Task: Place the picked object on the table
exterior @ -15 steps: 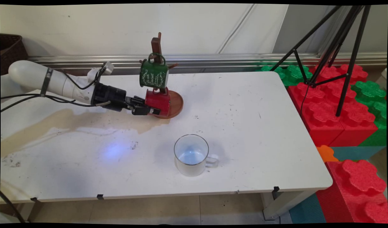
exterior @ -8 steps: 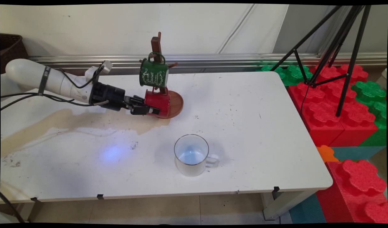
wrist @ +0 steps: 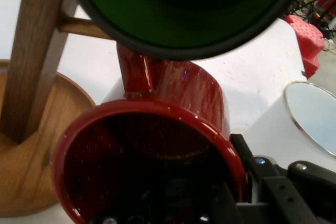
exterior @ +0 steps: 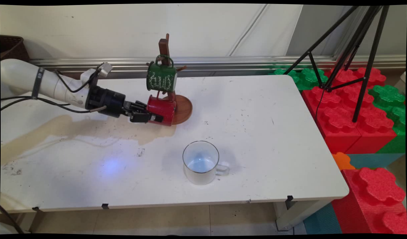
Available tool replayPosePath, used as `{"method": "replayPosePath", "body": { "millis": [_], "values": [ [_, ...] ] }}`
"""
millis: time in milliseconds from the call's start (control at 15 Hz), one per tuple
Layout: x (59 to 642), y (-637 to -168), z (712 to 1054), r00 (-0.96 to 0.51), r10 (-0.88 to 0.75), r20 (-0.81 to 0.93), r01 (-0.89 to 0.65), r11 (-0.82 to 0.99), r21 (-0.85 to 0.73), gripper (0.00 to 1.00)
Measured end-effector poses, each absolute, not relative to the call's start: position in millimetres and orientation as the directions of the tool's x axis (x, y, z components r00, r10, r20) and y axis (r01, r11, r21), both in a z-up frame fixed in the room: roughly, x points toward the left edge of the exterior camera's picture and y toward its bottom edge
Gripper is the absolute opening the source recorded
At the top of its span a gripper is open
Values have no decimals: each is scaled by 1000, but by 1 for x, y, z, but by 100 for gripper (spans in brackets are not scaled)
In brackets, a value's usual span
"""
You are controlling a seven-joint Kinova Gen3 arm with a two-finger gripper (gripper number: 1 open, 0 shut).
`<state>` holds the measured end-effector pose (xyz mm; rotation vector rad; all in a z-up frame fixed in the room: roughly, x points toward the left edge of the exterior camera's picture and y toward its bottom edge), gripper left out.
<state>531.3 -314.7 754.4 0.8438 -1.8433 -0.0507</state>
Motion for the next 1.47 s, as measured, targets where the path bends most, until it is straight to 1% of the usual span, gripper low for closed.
{"method": "replayPosePath", "body": {
  "millis": [400, 867, 1467],
  "values": [
    [536, -303, 763, -214, -558, 801, -497, 769, 403, 0],
    [547, -285, 774, -281, -534, 798, -460, 804, 376, 0],
    [574, -254, 800, -371, -490, 789, -439, 841, 315, 0]
  ]
}}
